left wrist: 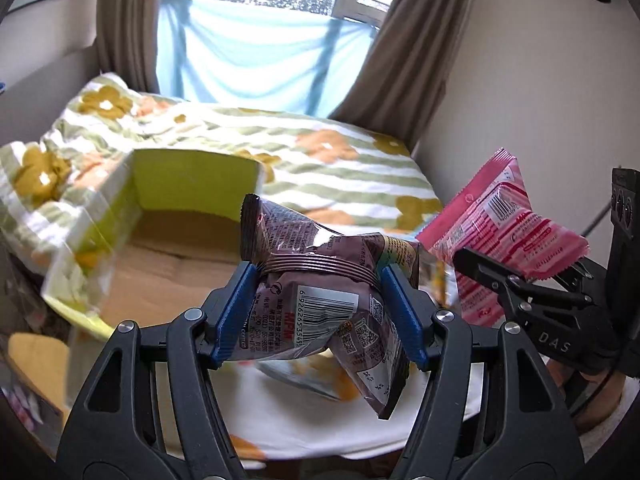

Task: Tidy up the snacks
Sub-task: 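Carry both bags over the box and release them inside, left then right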

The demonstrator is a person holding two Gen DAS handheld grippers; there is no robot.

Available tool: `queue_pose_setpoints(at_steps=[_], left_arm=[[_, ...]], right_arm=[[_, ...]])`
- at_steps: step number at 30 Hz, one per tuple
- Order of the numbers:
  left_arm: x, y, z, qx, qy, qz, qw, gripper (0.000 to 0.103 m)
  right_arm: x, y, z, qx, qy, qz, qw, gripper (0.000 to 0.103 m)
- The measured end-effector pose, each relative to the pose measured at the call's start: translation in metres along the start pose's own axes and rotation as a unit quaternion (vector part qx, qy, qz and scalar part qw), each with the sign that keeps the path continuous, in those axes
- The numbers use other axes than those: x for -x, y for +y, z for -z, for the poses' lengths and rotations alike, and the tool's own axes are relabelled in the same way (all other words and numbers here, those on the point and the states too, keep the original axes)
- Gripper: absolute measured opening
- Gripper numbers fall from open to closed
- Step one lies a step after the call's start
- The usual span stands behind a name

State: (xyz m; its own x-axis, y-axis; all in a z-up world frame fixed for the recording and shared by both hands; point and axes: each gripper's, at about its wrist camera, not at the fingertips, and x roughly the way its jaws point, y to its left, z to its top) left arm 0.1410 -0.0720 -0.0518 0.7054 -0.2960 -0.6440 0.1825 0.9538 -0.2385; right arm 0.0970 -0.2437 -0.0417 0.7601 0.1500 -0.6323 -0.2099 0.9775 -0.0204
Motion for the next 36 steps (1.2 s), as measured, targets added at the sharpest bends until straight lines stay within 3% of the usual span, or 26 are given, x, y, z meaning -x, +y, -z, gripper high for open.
queue_pose_setpoints(at_steps=[8,16,26,29,32,36], left_arm=[[0.001,0.114,-0.045,0.002,0.011,-0.028,0.9996,0.062],[-0.033,0.221,-0.058,-0.016,0.074,-0.044,0.9961,0.062],[-0.074,0.225,-0.034,-0.078,0.111,-0.039,0.9900,0.062],[-0.071,0.214,-0.028,-0.101,0.106,-0.026,0.9889,0.076],[-0.073,0.215,-0.028,-0.122,0.109,-0.067,0.9843,0.097],[-0.065,0.223,-0.028,-0.116,0.102,-0.069,0.9855,0.098]], right_arm=[[-0.056,0.084,-0.044,-0.007,0.012,-0.022,1.000,0.055],[-0.118,0.149,-0.058,-0.037,0.058,-0.027,0.997,0.055],[-0.167,0.179,-0.046,-0.038,0.124,-0.004,0.992,0.055],[-0.171,0.182,-0.044,-0.031,0.128,0.000,0.991,0.054],[-0.173,0.182,-0.043,-0.031,0.128,0.001,0.991,0.054],[-0.172,0.180,-0.042,-0.029,0.128,0.000,0.991,0.054]])
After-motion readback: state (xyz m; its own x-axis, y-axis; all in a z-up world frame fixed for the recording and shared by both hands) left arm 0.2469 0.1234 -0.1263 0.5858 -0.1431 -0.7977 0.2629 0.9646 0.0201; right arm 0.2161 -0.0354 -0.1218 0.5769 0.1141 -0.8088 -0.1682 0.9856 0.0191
